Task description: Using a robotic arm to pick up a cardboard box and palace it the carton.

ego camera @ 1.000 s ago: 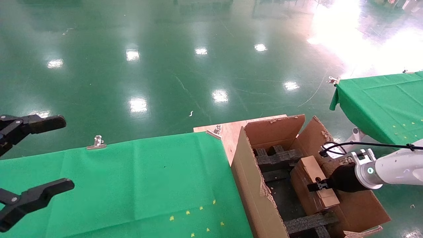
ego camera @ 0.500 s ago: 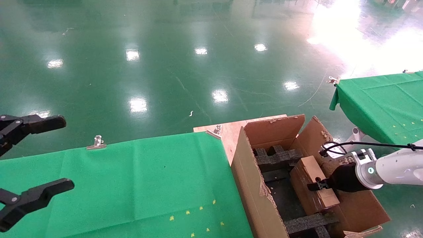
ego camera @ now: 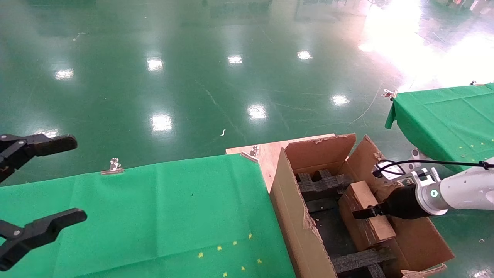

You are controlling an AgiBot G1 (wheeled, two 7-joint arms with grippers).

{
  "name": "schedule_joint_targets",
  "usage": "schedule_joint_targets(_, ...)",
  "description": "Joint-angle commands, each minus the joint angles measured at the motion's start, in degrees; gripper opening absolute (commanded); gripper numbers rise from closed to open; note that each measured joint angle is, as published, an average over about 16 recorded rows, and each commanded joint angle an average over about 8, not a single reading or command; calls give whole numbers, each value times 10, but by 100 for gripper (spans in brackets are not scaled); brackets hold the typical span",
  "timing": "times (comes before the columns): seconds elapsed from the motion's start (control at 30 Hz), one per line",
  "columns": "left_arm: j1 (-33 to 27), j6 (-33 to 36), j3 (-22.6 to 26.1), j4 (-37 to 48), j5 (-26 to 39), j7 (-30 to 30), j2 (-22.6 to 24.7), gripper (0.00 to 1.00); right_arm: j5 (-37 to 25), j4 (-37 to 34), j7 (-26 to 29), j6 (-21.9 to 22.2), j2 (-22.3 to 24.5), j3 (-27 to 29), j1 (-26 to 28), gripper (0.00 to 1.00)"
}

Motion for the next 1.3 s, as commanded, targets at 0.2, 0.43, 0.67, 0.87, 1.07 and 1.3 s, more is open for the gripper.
schedule_joint_targets(0.2,0,0,0,0,0,0,0,100,-7,13,0,5,8,0,17,100)
schedule_joint_targets(0.43,0,0,0,0,0,0,0,100,-13,37,1,10,21,7,58,100)
schedule_joint_targets(0.67,0,0,0,0,0,0,0,100,-17,96,-2,-7,41,22,124,100)
schedule_joint_targets(0.87,0,0,0,0,0,0,0,100,0,194,-27,-54,76,44,180,100)
schedule_joint_targets(1.07,0,0,0,0,0,0,0,100,48,274,-50,-112,110,71,208,100)
schedule_joint_targets(1.3,0,0,0,0,0,0,0,100,71,300,-58,-140,120,82,218,100)
